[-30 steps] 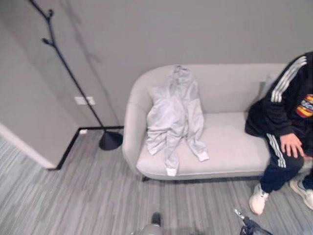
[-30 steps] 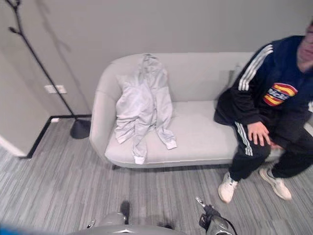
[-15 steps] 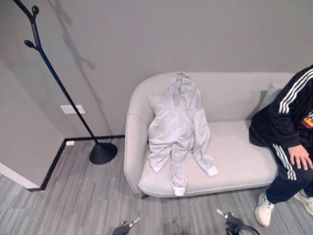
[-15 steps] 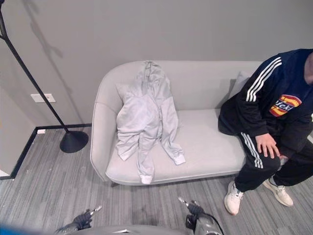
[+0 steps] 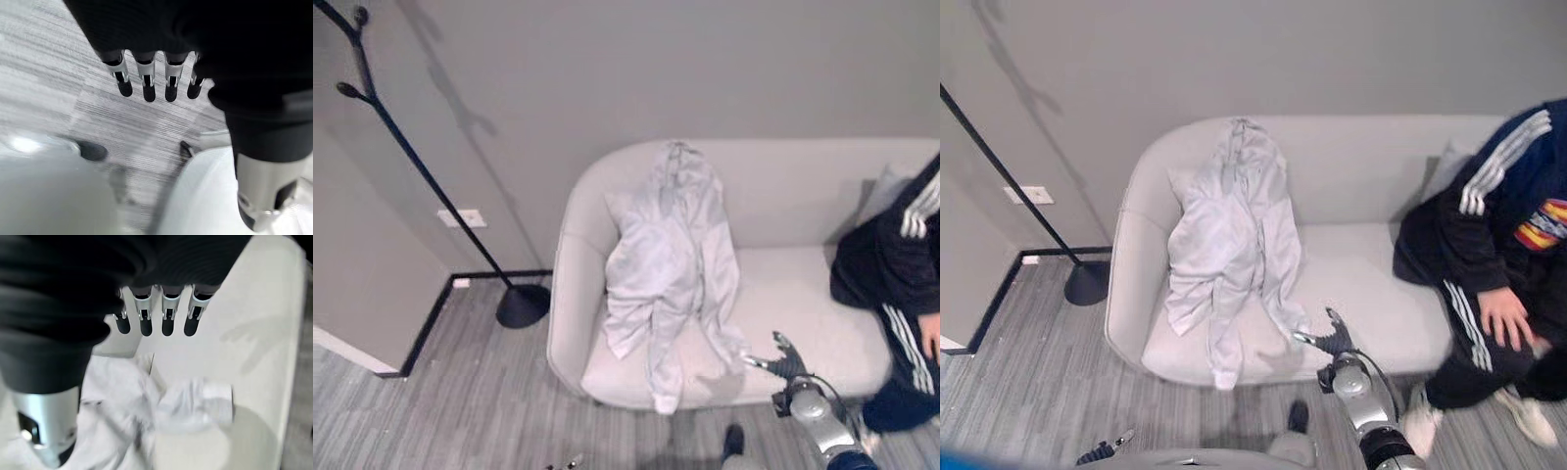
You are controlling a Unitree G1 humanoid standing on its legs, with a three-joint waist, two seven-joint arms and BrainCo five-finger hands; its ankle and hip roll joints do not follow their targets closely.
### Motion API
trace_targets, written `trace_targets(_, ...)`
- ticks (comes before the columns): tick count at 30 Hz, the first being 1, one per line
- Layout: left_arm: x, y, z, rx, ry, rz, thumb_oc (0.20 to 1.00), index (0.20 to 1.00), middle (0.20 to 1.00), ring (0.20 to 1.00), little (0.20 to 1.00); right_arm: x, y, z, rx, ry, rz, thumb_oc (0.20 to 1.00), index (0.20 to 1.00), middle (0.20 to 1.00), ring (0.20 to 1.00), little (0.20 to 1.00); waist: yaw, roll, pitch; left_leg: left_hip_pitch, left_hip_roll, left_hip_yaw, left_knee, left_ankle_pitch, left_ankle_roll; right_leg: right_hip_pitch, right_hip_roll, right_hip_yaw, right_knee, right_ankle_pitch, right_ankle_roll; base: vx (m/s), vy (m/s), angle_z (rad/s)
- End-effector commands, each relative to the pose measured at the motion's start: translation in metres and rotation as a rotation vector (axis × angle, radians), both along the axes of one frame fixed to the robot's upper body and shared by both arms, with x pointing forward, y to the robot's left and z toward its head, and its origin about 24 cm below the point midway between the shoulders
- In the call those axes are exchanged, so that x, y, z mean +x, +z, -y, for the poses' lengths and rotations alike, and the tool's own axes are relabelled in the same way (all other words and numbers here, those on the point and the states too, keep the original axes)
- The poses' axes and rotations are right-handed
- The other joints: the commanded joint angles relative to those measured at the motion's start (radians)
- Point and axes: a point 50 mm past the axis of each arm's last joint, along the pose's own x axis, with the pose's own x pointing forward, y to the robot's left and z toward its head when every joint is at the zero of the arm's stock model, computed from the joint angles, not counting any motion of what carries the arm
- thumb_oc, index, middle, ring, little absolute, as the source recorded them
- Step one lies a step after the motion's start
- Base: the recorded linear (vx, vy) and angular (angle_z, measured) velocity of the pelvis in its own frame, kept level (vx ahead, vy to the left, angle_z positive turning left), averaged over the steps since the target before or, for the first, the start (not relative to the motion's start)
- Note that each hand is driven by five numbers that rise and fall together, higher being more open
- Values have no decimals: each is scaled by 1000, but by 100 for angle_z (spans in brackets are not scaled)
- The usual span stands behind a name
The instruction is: Hang the clothes on the sofa on the clothes rack.
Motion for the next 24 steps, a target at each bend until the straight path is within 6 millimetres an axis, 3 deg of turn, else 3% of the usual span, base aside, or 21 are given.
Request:
trace_targets(1,17,2,4,18,-43,44,1000,1000,1000,1000,1000,34,24,-1,-43,1,136,1000,1000,1000,1000,1000,-4,-42,-4,-46,48,-31,70,-86,-12,-159,-50,28,125,-52,36,305,-227,26)
trace_targets(6,26,3,10,23,-143,57,1000,1000,1000,1000,1000,44,19,7,32,-121,120,1000,1000,1000,1000,1000,-1,-10,4,-97,113,-69,56,-53,-33,-232,-32,-12,240,-122,9,94,-77,36)
trace_targets(8,37,6,13,29,-165,94,1000,1000,1000,1000,1000,63,26,1,108,-158,143,1000,1000,1000,1000,1000,13,1,30,-130,123,-73,40,-33,-35,-293,-44,-14,290,-131,10,-38,22,36)
trace_targets(12,47,8,14,29,-179,131,1000,1000,1000,1000,1000,86,38,-4,148,-180,156,1000,1000,1000,1000,1000,36,18,64,-162,121,-78,17,-17,-36,-361,-62,-10,337,-131,11,-62,55,13)
trace_targets(18,60,12,15,34,-172,181,1000,1000,1000,1000,1000,124,76,-3,171,-222,268,1000,1000,1000,1000,1000,61,44,112,-205,114,-102,-13,11,-43,-413,-94,-16,370,-130,19,-38,50,15)
trace_targets(24,68,14,18,30,-178,204,1000,1000,1000,1000,1000,140,96,-4,176,-221,321,1000,1000,1000,1000,1000,74,60,143,-239,113,-128,-23,27,-48,-441,-112,-32,394,-135,22,-4,11,14)
